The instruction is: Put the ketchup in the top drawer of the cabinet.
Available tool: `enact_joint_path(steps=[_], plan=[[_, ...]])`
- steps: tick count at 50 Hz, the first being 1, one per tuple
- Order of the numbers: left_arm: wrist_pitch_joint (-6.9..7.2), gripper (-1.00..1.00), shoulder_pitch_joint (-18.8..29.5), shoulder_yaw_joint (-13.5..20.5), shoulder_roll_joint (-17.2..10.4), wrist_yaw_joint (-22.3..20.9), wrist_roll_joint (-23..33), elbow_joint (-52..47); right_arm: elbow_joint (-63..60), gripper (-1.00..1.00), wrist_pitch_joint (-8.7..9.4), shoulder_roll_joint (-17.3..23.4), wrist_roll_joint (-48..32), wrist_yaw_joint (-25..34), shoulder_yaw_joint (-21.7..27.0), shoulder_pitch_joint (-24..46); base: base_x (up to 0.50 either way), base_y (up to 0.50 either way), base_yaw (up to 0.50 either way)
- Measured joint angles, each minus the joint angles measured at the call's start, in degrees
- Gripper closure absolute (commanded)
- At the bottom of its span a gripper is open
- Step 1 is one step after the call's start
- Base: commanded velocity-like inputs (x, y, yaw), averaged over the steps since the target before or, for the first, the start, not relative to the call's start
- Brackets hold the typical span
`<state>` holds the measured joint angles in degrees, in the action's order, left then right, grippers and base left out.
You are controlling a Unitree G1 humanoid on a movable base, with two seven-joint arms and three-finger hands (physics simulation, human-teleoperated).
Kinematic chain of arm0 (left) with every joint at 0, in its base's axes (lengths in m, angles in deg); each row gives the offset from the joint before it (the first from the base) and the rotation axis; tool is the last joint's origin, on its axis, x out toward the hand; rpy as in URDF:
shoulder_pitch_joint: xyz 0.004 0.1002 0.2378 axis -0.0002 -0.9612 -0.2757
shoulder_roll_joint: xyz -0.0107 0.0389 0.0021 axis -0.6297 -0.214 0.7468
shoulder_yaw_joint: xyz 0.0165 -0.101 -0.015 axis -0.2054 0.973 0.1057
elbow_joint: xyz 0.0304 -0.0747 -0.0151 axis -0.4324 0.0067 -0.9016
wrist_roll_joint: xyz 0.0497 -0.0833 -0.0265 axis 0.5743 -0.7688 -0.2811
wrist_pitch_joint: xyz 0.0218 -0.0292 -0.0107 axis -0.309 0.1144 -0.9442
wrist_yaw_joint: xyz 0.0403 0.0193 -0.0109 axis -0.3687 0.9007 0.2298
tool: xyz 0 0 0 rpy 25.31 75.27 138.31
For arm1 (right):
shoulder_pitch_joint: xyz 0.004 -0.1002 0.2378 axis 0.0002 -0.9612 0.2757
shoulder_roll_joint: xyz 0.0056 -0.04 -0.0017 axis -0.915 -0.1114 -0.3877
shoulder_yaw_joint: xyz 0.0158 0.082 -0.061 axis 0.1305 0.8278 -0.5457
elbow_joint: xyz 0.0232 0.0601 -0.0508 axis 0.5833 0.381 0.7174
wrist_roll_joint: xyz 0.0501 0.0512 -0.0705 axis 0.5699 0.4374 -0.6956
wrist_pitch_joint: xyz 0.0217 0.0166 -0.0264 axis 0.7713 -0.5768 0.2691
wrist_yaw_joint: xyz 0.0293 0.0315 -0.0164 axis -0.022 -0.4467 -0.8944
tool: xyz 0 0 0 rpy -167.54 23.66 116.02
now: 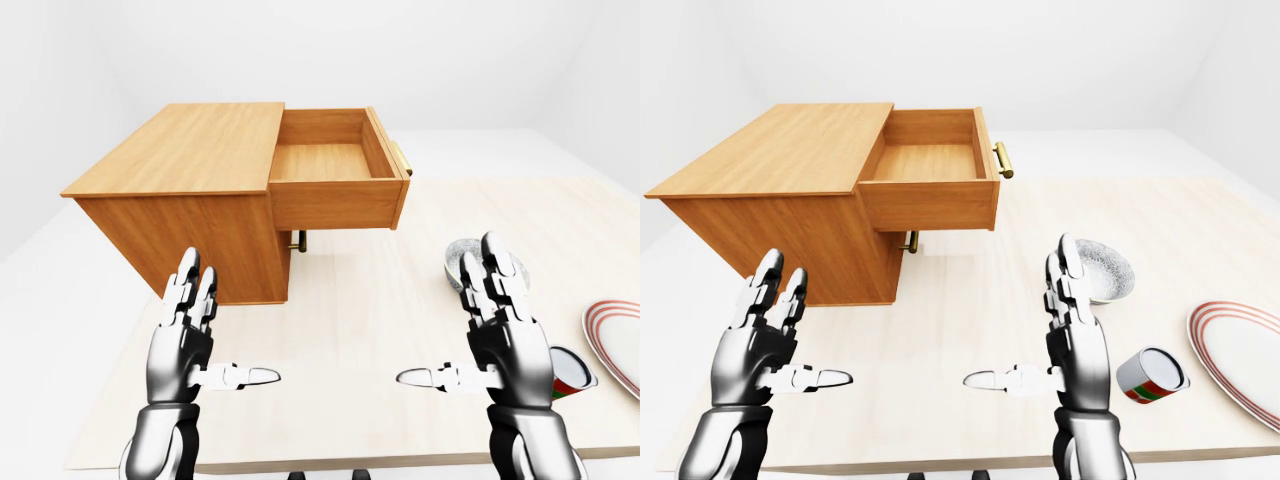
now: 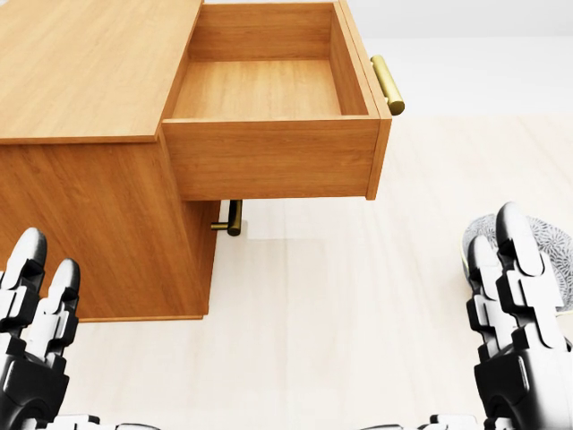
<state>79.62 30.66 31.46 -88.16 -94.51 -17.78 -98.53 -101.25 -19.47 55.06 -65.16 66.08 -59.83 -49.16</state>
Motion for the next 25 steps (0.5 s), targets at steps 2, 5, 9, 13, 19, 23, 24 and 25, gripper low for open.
enact_joint_path(steps=[2,5,9,13,19,23,24,25], plan=[[0.31,-1.00,0.07,0.01,-0.04,0.05,-0.02,-0.23,-0.03,-1.00,0.00,-0.06,0.26,0.13,0.12,-0.11,0.00,0.00,0.00],[0.39,-1.00,0.18,0.04,-0.05,0.06,-0.02,-0.18,-0.44,-1.00,0.00,-0.14,0.91,0.49,0.42,-0.57,0.00,0.00,0.00],[0.60,-1.00,0.45,0.24,-0.12,0.08,-0.16,0.00,-1.57,-1.00,0.00,-0.17,1.39,1.22,1.22,-1.40,0.00,0.00,0.00],[1.01,-1.00,0.62,0.53,-0.16,0.03,-0.40,-0.17,-4.79,-1.00,0.00,-0.32,1.46,2.78,3.41,-1.80,0.00,0.00,0.00],[1.04,-1.00,0.90,0.93,-0.17,-0.07,-0.67,-0.01,-11.49,-1.00,0.00,0.00,1.22,6.87,9.74,-0.13,0.00,0.00,0.00],[1.04,-1.00,1.11,1.18,-0.22,-0.04,-0.84,-0.44,-13.44,-1.00,0.00,2.67,3.51,7.76,14.58,1.03,0.00,0.00,0.00],[1.04,-1.00,1.14,1.22,-0.21,-0.06,-0.86,-0.47,-13.44,-1.00,0.00,3.89,4.86,7.49,16.01,1.12,0.00,0.00,0.00],[1.04,-1.00,1.17,1.25,-0.19,-0.08,-0.87,-0.40,-13.44,-1.00,0.00,5.34,6.58,6.97,17.47,1.06,0.00,0.00,0.00]])
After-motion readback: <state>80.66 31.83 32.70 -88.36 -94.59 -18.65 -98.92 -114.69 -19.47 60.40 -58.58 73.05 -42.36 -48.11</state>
